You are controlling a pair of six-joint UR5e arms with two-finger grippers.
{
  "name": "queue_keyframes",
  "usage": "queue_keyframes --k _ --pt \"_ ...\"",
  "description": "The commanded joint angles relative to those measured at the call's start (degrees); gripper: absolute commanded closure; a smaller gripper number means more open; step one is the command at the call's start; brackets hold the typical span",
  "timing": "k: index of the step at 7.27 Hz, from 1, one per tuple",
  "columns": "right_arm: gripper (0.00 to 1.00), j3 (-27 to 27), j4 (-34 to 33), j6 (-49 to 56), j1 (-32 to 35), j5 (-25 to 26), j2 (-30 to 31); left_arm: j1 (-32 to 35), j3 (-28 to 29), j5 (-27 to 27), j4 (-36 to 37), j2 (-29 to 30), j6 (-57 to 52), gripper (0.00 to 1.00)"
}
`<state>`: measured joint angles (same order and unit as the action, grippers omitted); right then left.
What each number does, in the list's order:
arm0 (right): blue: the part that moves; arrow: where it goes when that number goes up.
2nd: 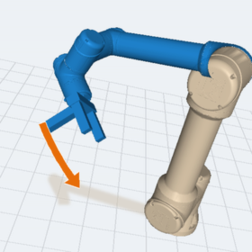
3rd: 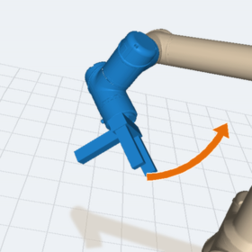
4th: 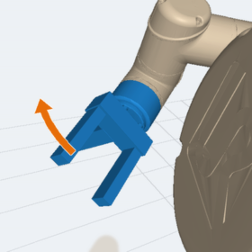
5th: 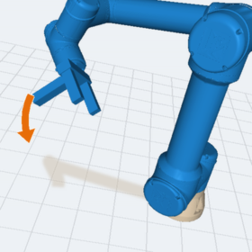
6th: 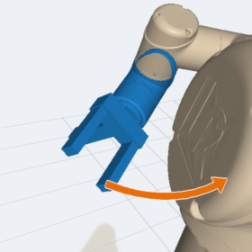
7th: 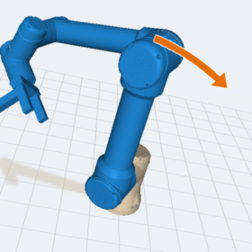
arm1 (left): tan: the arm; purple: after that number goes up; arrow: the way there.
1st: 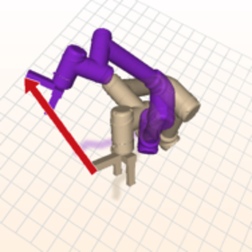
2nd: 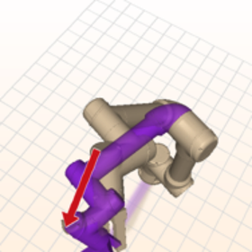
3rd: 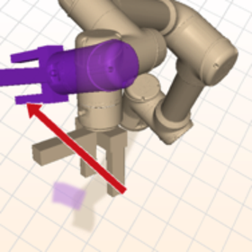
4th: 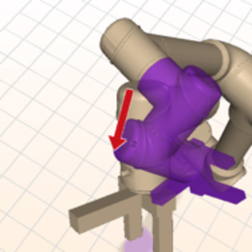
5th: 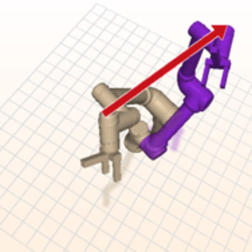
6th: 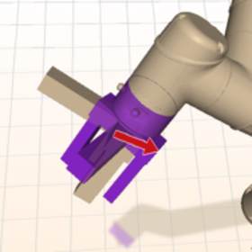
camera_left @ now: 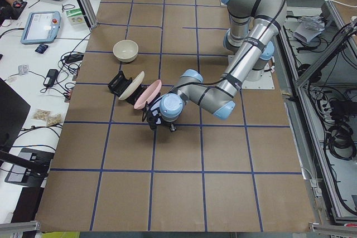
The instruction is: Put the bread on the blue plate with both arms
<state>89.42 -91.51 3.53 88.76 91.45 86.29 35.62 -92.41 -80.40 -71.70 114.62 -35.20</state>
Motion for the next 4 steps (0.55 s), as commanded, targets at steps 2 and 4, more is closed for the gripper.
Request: queue_keyframes --k 2,4 --pt "0.0 4.0 -1.29 16.52 -11.01 2.07 0.02 0.06 1.53 -1.16 -0.11 -0.01 -1.01 1.0" --pt "0.0 9.69 -5.57 21.78 -24.53 1.89 -0.59 0.06 2.49 -1.17 -0.72 -1.58 -2.85 1.0"
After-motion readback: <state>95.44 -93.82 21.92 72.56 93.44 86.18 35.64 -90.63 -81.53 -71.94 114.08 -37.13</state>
